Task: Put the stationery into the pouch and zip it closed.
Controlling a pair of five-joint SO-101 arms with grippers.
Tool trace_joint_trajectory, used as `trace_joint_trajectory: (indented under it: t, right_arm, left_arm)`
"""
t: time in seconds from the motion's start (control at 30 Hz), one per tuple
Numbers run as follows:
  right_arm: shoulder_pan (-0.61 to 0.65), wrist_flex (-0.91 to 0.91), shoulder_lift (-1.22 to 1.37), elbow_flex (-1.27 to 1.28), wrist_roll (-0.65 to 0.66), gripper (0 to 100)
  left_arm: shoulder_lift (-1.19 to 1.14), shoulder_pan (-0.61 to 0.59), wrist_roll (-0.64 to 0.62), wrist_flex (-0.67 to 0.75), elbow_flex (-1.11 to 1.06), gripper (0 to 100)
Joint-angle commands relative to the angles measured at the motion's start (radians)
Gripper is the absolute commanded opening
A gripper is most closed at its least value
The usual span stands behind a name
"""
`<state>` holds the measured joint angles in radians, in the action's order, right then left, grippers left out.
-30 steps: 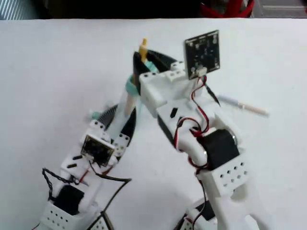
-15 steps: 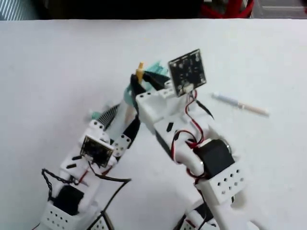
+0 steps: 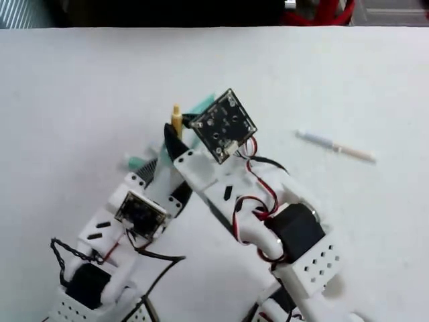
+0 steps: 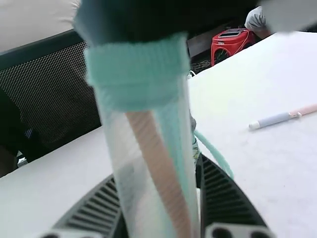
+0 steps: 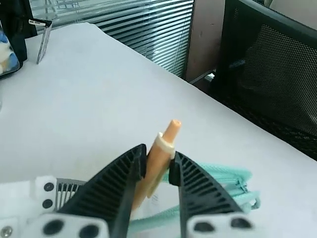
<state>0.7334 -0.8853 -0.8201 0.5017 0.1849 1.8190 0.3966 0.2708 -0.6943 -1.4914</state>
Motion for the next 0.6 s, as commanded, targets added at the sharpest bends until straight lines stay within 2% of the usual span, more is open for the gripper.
trace_joint_trajectory:
  t: [0.0, 0.07, 0.13, 0.3, 0.47, 0.57]
  right_arm:
    - [0.021, -0.056, 0.007, -0.041, 0.02, 2.5]
    - [0.021, -0.091, 0.01, -0.086, 0.02, 2.6]
    - [0.019, -0.13, 0.008, -0.132, 0.02, 7.2]
    - [-0.01, -0.222, 0.002, -0.236, 0.012, 31.4]
    - [-0.071, -0.303, 0.001, -0.382, 0.018, 27.6]
    - [-0.113, -0.334, 0.001, -0.45, 0.02, 26.0]
  left_arm:
    - [0.012, 0.027, 0.021, -0.009, 0.041, 17]
    - [0.012, 0.025, 0.028, -0.015, 0.026, 17]
    - [0.012, 0.025, 0.029, -0.015, 0.012, 17]
    - [0.012, 0.025, 0.029, -0.014, 0.006, 17]
    - [0.012, -0.015, 0.026, 0.008, 0.003, 17]
    - [0.012, -0.047, 0.028, 0.063, -0.026, 12]
